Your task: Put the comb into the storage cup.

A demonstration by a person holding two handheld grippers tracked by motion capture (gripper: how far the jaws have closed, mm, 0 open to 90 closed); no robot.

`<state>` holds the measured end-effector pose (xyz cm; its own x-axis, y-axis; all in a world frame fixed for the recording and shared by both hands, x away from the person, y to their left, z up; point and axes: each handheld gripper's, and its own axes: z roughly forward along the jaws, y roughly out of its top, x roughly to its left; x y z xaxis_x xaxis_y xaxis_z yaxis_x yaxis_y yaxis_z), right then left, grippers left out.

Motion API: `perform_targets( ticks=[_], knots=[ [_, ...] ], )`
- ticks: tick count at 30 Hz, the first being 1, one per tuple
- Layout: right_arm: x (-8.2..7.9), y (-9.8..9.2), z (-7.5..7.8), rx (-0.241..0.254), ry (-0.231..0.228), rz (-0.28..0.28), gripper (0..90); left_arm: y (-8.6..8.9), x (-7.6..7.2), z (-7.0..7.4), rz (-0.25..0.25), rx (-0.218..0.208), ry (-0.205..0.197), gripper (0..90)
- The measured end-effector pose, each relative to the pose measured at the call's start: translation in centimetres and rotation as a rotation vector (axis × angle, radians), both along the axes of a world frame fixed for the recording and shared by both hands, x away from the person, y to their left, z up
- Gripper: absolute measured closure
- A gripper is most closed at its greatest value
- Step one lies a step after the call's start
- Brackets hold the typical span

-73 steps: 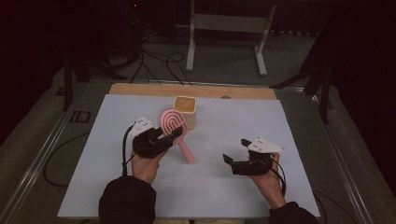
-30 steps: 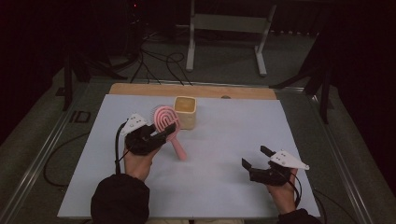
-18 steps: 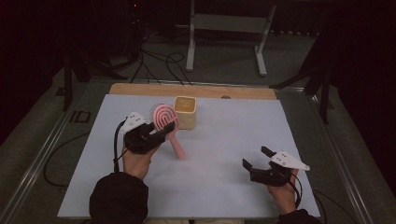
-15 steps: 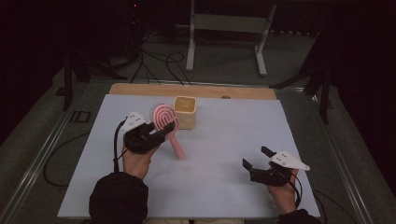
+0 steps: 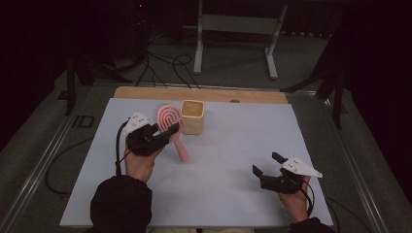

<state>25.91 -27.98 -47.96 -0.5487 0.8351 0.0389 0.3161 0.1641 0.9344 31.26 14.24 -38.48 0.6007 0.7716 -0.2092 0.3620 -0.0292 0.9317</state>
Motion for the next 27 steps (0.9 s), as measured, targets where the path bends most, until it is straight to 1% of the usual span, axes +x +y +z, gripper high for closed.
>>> perform_targets(
  ticks=[8, 14, 17, 27],
  knots=[
    [0.0, 0.0, -0.1, -0.005, -0.003, 0.005, 9.6, 0.1, 0.4, 0.2, -0.001, 0.001, 0.004, 64.3],
    [0.0, 0.0, -0.1, -0.005, -0.002, 0.003, 9.6, 0.1, 0.8, 0.4, 0.0, 0.008, -0.002, 64.3],
    [0.0, 0.0, -0.1, -0.004, -0.003, 0.004, 9.6, 0.2, 1.0, 0.6, 0.003, 0.022, -0.005, 64.3],
    [0.0, 0.0, -0.1, -0.006, -0.001, 0.002, 9.6, 0.1, 1.4, 1.1, 0.013, 0.036, -0.017, 64.3]
  ],
)
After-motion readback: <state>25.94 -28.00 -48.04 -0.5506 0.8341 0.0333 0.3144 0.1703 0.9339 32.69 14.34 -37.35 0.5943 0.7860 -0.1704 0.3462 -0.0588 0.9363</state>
